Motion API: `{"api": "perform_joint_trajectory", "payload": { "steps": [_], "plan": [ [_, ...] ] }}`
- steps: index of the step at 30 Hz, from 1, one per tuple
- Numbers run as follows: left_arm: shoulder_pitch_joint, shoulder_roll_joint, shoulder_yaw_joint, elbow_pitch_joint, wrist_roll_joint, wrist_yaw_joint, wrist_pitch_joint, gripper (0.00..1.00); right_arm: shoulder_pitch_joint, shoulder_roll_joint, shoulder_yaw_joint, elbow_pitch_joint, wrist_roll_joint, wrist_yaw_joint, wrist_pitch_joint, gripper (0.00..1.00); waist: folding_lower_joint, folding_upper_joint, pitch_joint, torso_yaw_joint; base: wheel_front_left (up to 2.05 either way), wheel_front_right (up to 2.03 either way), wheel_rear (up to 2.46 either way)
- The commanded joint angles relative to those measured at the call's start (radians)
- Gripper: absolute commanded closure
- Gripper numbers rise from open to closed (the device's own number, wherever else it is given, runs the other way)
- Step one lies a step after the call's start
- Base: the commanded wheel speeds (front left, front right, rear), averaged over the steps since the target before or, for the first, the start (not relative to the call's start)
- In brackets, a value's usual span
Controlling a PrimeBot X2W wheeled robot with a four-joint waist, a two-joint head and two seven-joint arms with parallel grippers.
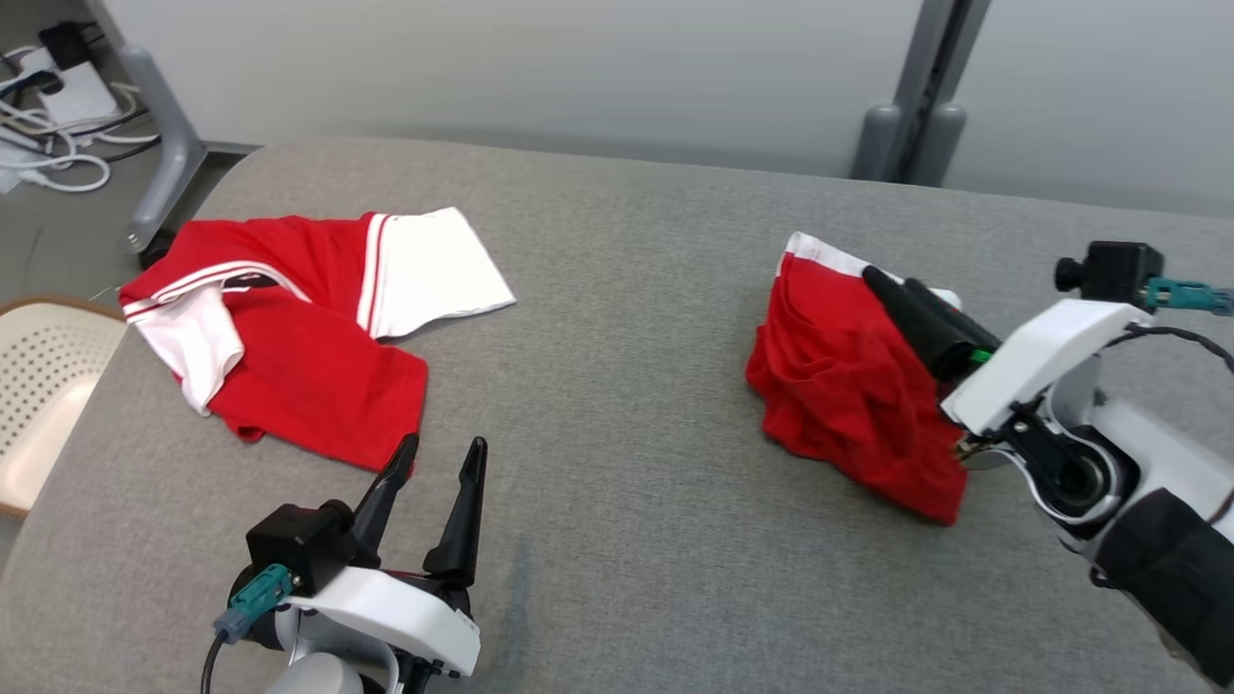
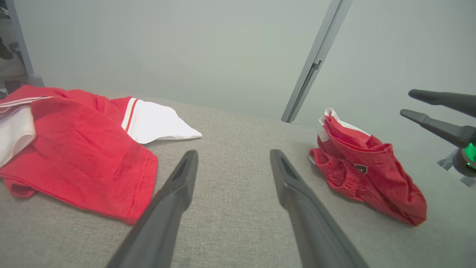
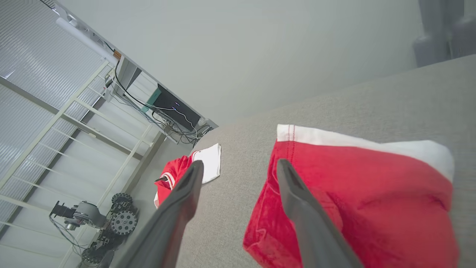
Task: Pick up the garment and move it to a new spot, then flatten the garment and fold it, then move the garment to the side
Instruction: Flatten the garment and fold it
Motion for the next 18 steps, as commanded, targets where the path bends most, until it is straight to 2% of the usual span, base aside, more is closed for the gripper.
{"api": "perform_joint_trajectory", "payload": {
  "steps": [1,4,7,12,18],
  "plan": [
    [0.019,0.006,0.008,-0.003,0.001,0.005,-0.001,0.00,0.017,-0.020,-0.004,-0.012,-0.019,0.000,-0.021,0.00,0.0000,0.0000,-0.013,-0.019,0.00,0.00,0.00],
    [0.033,0.012,0.016,-0.006,-0.004,0.011,-0.001,0.00,0.041,-0.057,-0.005,-0.027,-0.054,0.000,-0.076,0.00,0.0000,0.0000,-0.024,-0.046,0.00,0.00,0.00],
    [0.041,0.017,0.018,-0.013,-0.006,0.010,-0.001,0.00,0.055,-0.078,-0.003,0.018,-0.091,0.000,-0.112,0.00,0.0000,0.0000,-0.028,-0.064,0.00,0.00,0.00],
    [0.030,0.021,0.011,-0.024,0.000,0.010,0.006,0.00,0.056,-0.053,0.008,0.139,-0.125,0.000,-0.129,0.00,0.0000,0.0000,-0.021,-0.062,0.00,0.00,0.00],
    [0.011,0.023,0.002,-0.030,0.006,0.009,0.013,0.00,0.023,-0.007,0.024,0.272,-0.128,0.000,-0.089,0.00,0.0000,0.0000,0.008,-0.027,0.00,0.00,0.00]
  ]
}}
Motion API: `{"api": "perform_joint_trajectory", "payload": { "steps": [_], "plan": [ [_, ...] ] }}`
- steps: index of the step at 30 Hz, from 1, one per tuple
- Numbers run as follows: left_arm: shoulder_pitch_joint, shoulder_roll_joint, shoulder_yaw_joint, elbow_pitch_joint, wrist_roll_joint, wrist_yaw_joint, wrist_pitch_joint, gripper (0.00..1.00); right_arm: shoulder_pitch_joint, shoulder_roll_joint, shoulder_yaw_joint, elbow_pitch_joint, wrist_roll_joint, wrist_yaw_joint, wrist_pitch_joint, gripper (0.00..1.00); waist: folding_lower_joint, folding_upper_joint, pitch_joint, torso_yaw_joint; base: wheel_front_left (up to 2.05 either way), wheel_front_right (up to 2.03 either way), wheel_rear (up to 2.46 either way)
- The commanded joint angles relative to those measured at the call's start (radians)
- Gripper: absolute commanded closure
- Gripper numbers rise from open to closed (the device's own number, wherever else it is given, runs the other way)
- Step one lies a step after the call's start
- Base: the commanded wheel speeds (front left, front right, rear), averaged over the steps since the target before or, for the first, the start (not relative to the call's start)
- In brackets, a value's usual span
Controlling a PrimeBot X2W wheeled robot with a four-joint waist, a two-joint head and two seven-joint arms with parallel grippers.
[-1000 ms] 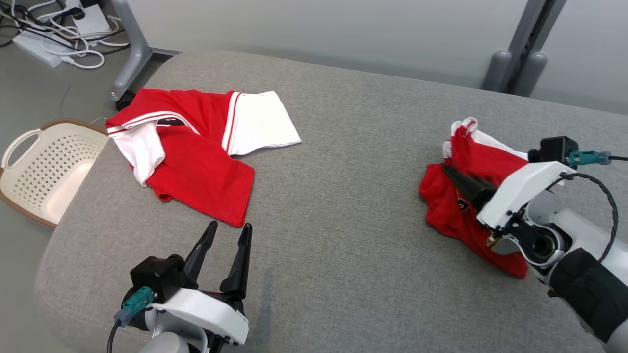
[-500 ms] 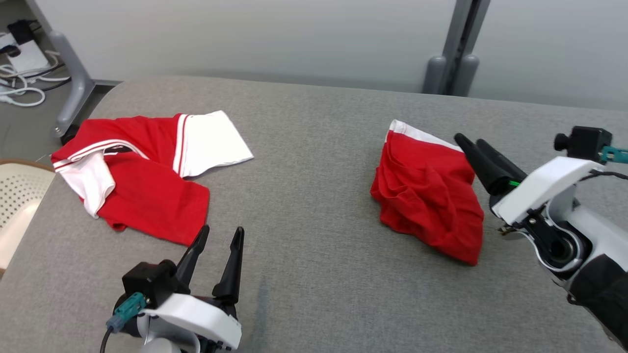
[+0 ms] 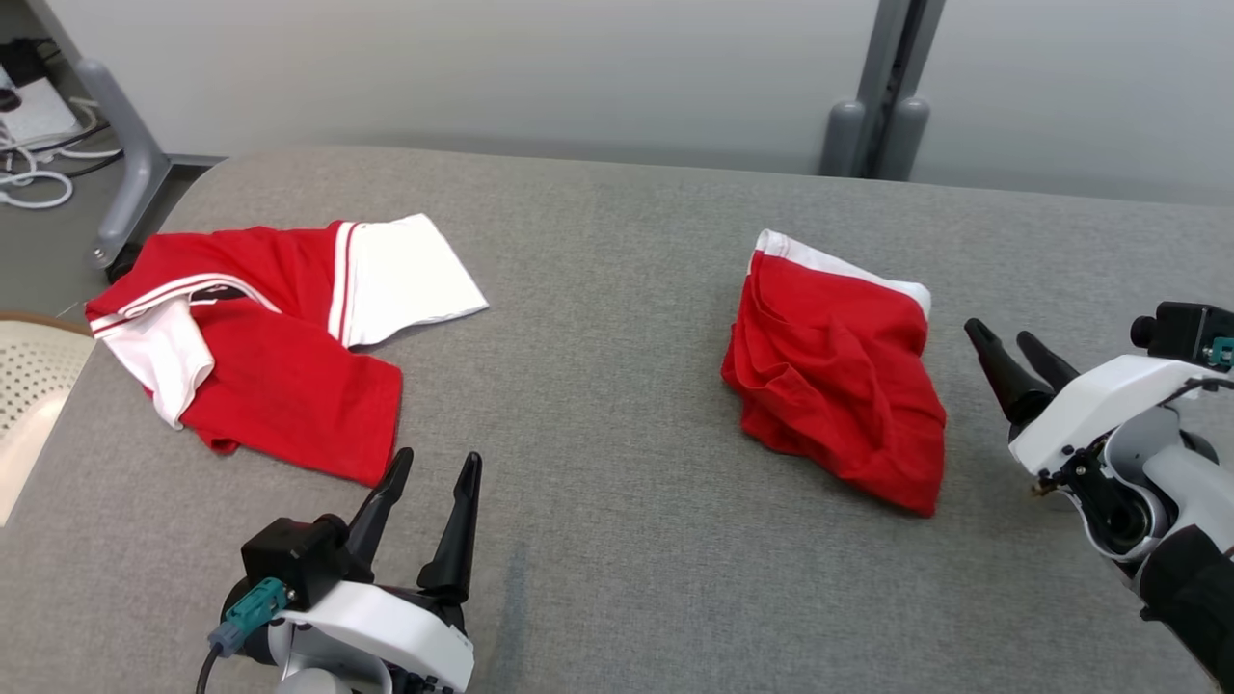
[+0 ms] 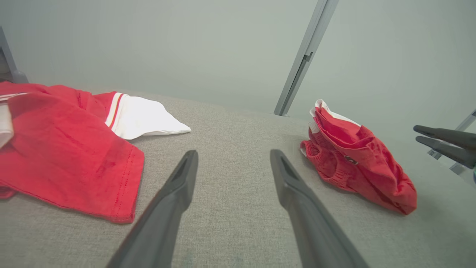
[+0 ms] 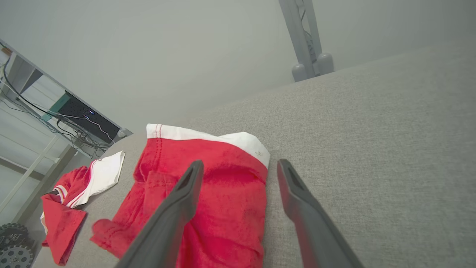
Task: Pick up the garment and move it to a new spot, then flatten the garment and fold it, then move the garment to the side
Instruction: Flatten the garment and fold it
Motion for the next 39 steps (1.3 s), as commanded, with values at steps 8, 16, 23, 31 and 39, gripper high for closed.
{"api": "perform_joint_trajectory", "payload": {
  "steps": [8,16,23,31,39],
  "plan": [
    [-0.020,-0.004,-0.006,0.008,0.002,-0.002,0.002,0.00,-0.025,0.059,0.051,0.118,-0.024,0.000,0.085,0.52,0.0000,0.0000,0.020,0.076,0.00,0.00,0.00],
    [-0.002,-0.005,-0.005,0.014,-0.002,-0.002,-0.001,0.00,0.000,0.085,0.078,0.111,-0.037,0.000,0.101,1.00,0.0000,0.0000,0.016,0.107,0.00,0.00,0.00],
    [0.000,-0.007,-0.004,0.017,-0.006,-0.002,-0.003,0.00,0.011,0.119,0.115,0.075,-0.069,0.000,0.081,1.00,0.0000,0.0000,0.019,0.122,0.00,0.00,0.00],
    [-0.002,-0.003,0.002,0.019,-0.009,0.005,-0.003,0.00,0.012,0.148,0.144,0.071,-0.106,0.000,0.053,1.00,0.0000,0.0000,0.013,0.110,0.00,0.00,0.00],
    [-0.003,-0.002,-0.002,0.020,-0.011,0.008,-0.004,0.00,-0.003,0.131,0.126,0.117,-0.103,0.000,0.015,0.94,0.0000,0.0000,0.007,0.087,0.00,0.00,0.00]
  ]
}}
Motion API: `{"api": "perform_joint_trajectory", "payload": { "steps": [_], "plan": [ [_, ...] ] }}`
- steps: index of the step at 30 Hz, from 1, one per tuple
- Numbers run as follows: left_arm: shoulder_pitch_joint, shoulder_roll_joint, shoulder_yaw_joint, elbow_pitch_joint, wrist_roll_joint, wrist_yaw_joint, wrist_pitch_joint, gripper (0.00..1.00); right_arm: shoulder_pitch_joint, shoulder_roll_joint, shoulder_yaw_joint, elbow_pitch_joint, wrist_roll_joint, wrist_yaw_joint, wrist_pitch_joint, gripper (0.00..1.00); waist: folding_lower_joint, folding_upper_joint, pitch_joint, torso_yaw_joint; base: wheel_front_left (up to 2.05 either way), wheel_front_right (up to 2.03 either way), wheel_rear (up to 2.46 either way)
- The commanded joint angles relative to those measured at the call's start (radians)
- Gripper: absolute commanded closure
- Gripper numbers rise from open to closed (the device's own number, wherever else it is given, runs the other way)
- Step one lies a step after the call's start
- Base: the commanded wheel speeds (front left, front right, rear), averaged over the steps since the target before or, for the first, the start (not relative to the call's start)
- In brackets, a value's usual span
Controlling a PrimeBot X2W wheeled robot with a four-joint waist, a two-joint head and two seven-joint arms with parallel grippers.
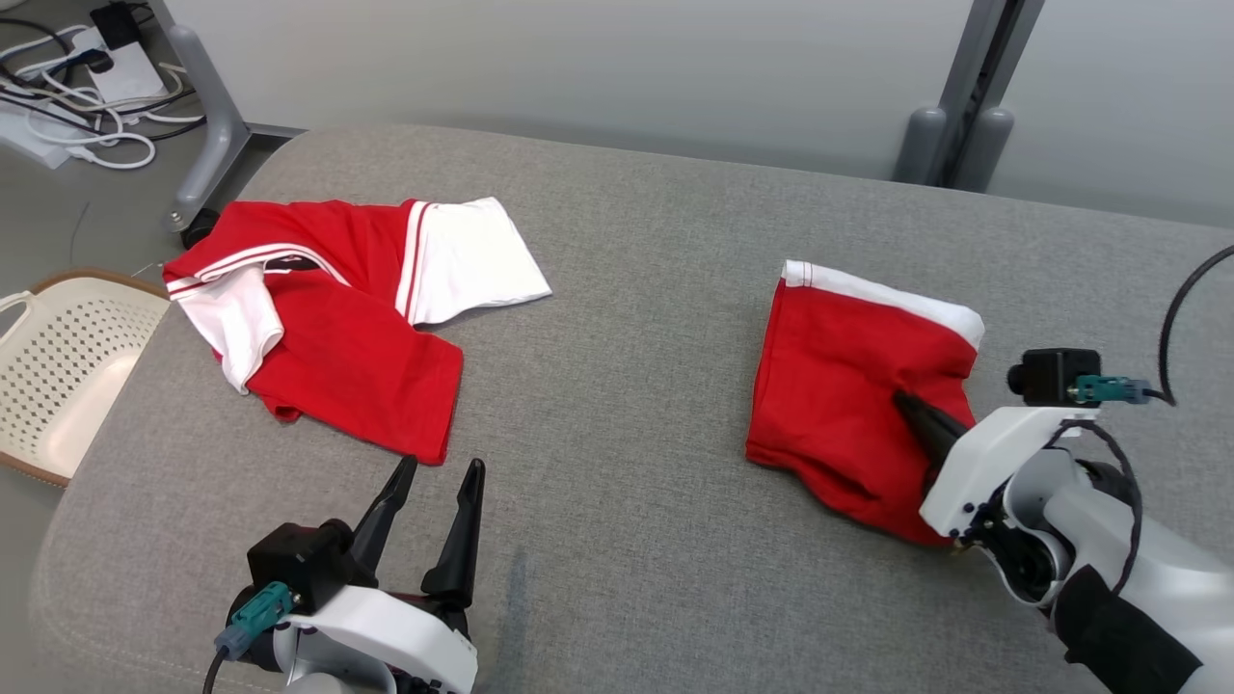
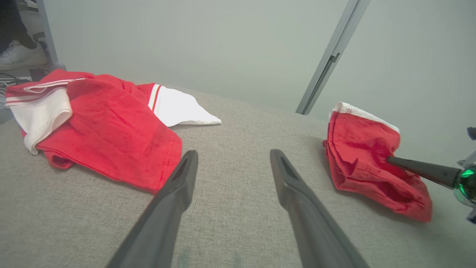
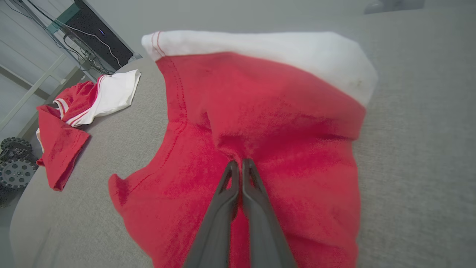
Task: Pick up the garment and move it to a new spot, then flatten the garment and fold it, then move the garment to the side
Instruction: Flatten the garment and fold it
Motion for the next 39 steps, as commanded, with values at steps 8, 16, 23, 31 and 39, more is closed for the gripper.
{"api": "perform_joint_trajectory", "payload": {
  "steps": [8,16,23,31,39],
  "plan": [
    [-0.005,0.010,0.000,0.004,-0.006,0.006,-0.002,0.00,-0.020,-0.019,-0.041,0.067,0.018,0.000,-0.051,0.00,0.0000,0.0000,-0.015,-0.035,0.00,0.00,0.00],
    [0.002,0.017,0.004,-0.002,-0.011,0.008,-0.002,0.00,-0.019,-0.038,-0.070,0.060,0.001,0.000,-0.085,0.00,0.0000,0.0000,-0.027,-0.068,0.00,0.00,0.00],
    [0.012,0.026,0.011,-0.011,-0.013,0.017,-0.003,0.00,-0.019,-0.069,-0.105,0.021,-0.031,0.000,-0.096,0.00,0.0000,0.0000,-0.037,-0.101,0.00,0.00,0.00],
    [0.024,0.040,0.024,-0.029,-0.015,0.026,-0.004,0.00,0.023,-0.114,-0.251,-0.070,-0.135,0.000,-0.097,0.00,0.0000,0.0000,-0.050,-0.147,0.00,0.00,0.00],
    [0.051,0.051,0.063,-0.056,-0.019,0.036,-0.009,0.00,0.188,-0.141,-0.471,-0.178,-0.265,0.000,-0.096,0.00,0.0000,0.0000,-0.072,-0.168,0.00,0.00,0.00]
  ]
}}
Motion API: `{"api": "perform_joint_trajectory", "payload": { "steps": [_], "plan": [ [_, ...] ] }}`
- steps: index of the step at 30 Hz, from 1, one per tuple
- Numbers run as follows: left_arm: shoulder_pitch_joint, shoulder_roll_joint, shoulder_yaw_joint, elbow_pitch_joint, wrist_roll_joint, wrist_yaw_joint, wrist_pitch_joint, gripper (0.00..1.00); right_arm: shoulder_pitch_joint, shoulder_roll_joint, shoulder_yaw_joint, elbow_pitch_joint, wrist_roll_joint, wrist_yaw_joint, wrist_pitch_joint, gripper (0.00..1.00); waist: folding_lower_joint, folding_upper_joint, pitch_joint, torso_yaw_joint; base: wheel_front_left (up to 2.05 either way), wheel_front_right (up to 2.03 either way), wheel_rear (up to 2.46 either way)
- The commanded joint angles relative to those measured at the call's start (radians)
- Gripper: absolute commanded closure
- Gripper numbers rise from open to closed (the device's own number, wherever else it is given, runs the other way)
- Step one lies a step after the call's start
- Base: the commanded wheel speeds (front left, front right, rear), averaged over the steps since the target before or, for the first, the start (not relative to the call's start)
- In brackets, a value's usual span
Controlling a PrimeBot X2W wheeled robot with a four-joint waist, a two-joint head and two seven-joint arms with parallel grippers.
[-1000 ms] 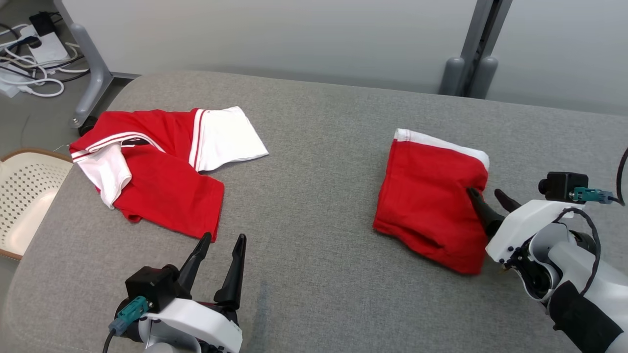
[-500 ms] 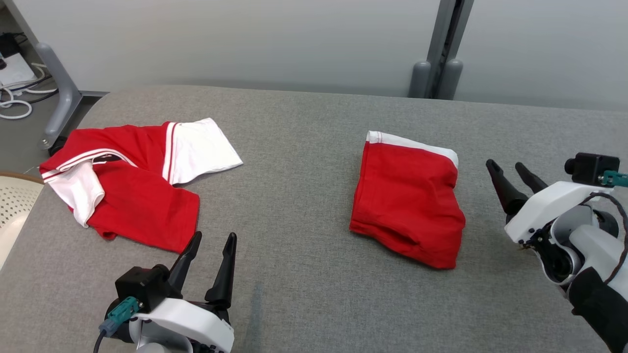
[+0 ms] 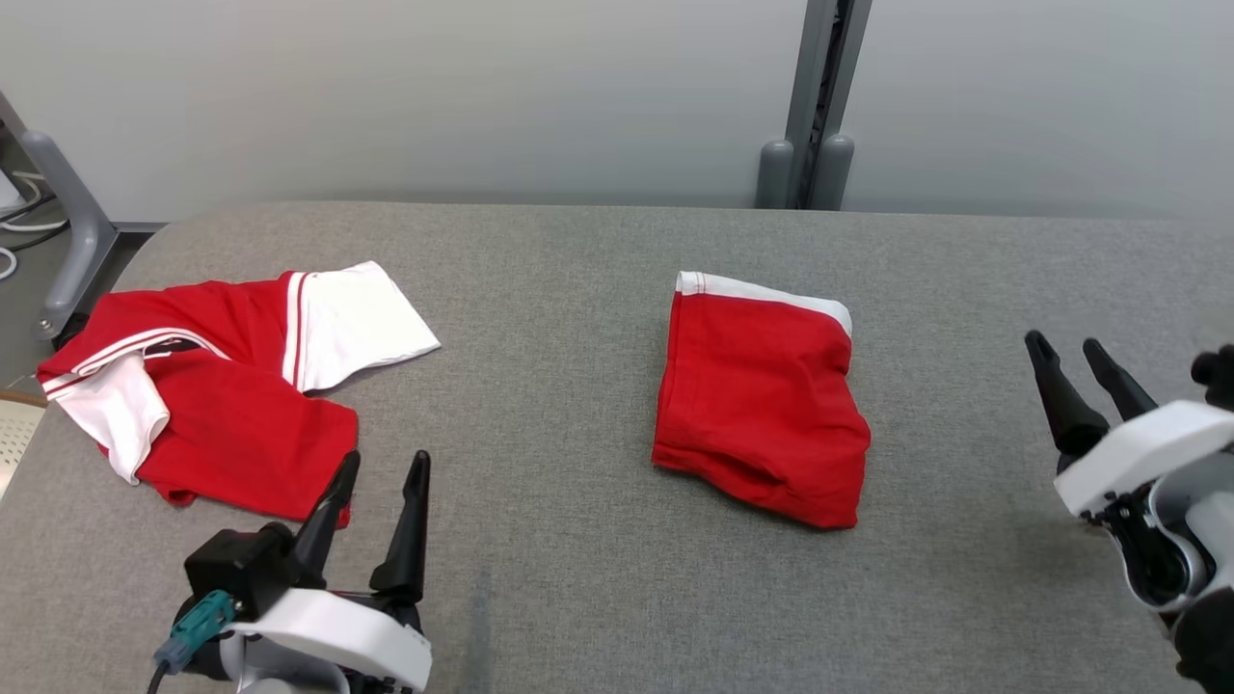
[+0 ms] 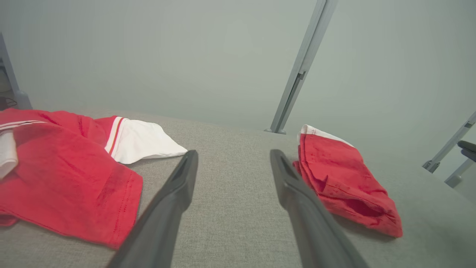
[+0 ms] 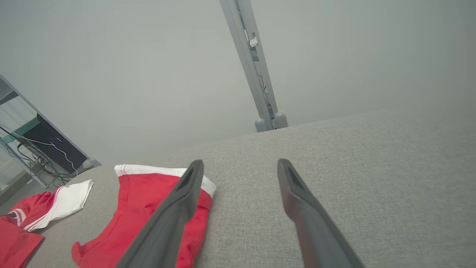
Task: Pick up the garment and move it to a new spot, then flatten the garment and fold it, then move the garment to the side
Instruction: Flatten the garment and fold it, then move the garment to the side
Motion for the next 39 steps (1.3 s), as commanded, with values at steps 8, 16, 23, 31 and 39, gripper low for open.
{"api": "perform_joint_trajectory", "payload": {
  "steps": [8,16,23,31,39],
  "plan": [
    [0.033,0.015,0.030,-0.022,0.000,0.007,-0.006,0.00,0.139,0.041,-0.142,-0.082,-0.101,0.000,-0.004,0.00,0.0000,-0.0001,-0.004,-0.010,0.00,0.00,0.00],
    [0.033,0.014,0.023,-0.021,0.002,0.004,-0.006,0.00,0.162,0.080,-0.181,-0.101,-0.164,0.000,0.038,0.00,0.0000,-0.0001,-0.008,0.004,0.00,0.00,0.00],
    [0.024,0.006,0.018,-0.018,0.004,0.001,-0.005,0.00,0.110,0.136,-0.174,-0.066,-0.175,0.000,0.152,0.00,0.0000,-0.0001,0.002,0.019,0.00,0.00,0.00],
    [0.009,-0.002,0.014,-0.010,0.005,-0.004,-0.005,0.00,0.059,0.192,-0.166,0.020,-0.110,0.000,0.254,0.00,0.0000,-0.0001,0.016,0.050,0.00,0.00,0.00],
    [0.001,-0.009,0.013,-0.005,0.008,-0.009,-0.005,0.00,-0.016,0.218,-0.140,0.162,-0.094,0.000,0.310,0.00,0.0000,-0.0001,0.040,0.088,0.00,0.00,0.00]
  ]
}}
